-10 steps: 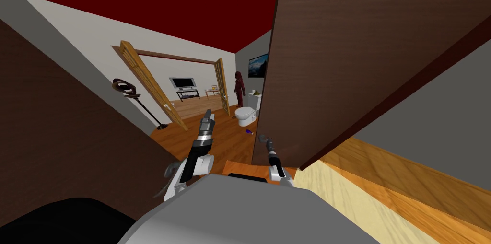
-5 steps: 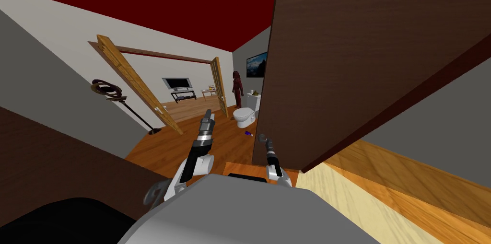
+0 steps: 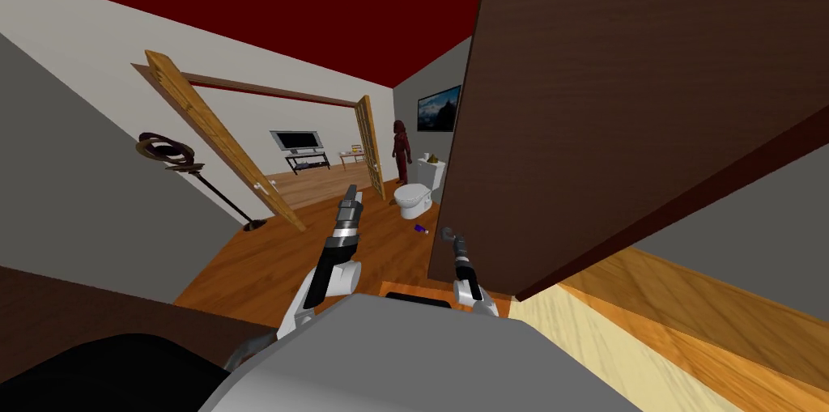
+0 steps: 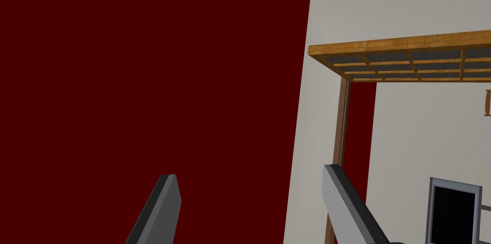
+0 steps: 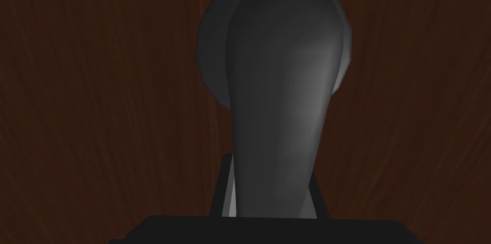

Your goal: Push the door open

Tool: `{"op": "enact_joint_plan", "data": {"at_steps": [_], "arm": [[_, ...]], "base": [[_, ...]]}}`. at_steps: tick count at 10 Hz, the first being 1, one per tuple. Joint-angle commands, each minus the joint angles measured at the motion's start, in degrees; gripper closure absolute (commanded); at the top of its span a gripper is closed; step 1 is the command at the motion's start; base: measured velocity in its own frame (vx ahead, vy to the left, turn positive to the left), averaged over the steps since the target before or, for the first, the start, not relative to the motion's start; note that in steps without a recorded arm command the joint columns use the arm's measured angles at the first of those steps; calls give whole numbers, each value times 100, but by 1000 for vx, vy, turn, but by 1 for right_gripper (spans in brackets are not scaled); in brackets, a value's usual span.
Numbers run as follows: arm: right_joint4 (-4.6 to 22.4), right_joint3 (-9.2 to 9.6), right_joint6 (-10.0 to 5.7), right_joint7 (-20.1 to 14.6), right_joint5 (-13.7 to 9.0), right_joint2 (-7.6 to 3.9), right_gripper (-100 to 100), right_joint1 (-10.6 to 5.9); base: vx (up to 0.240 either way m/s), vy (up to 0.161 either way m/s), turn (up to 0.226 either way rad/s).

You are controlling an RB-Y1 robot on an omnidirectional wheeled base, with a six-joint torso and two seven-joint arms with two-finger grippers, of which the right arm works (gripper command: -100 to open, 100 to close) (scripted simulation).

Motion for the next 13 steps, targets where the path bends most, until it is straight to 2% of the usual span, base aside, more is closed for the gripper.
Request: {"op": "enact_joint_plan", "data": {"at_steps": [1, 4, 6, 8, 9, 10, 13], "arm": [[-83, -99, 15, 21, -57, -104, 100, -14], [-87, -205, 14, 60, -124, -100, 100, -14], [-91, -322, 14, 103, -197, -16, 100, -13], [-94, -410, 13, 136, -253, 121, 100, -13], [-124, -413, 30, 122, -248, 31, 100, 41], [-134, -521, 19, 157, -316, -85, 100, 43], [-138, -614, 16, 195, -376, -148, 100, 43]], "base": [[178, 86, -51], [172, 73, -38], [158, 87, -62], [155, 89, -75], [59, 26, -45], [99, 27, -32], [177, 75, -45]]}}
